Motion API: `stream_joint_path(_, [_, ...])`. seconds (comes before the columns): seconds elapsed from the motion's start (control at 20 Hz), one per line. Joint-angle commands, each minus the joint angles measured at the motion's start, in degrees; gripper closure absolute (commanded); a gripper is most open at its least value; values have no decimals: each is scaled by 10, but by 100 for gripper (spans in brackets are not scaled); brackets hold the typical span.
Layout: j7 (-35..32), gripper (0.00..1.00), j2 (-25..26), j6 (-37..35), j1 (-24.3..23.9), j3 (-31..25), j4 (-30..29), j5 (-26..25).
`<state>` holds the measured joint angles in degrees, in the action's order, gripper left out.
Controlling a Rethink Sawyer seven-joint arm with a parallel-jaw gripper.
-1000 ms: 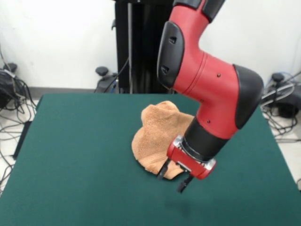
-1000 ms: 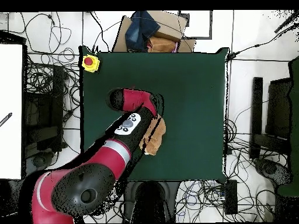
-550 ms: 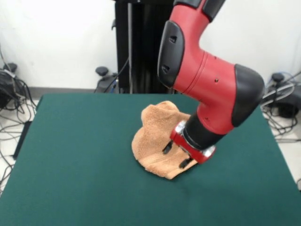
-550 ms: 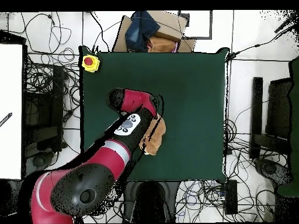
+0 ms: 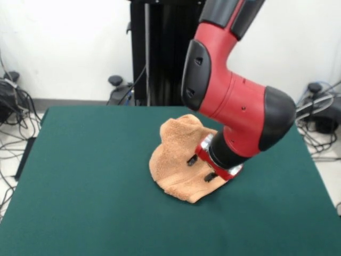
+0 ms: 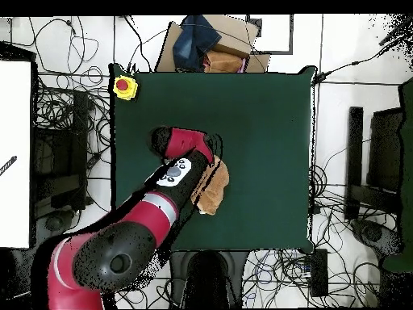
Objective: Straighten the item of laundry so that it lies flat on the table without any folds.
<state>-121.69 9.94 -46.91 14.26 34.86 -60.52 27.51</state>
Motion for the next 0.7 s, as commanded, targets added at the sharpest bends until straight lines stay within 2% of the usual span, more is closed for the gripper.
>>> stream_joint_path(0.05, [-271,0,54,24,30,-26,26,56])
stream_joint_path(0.2, [-303,0,22,77,48,-23,-10,77])
stream_joint_path(0.4, [-310,0,-21,21,61,-10,-28,73])
stream_joint_path(0.7, [-286,0,-70,17,44,-33,-63,56])
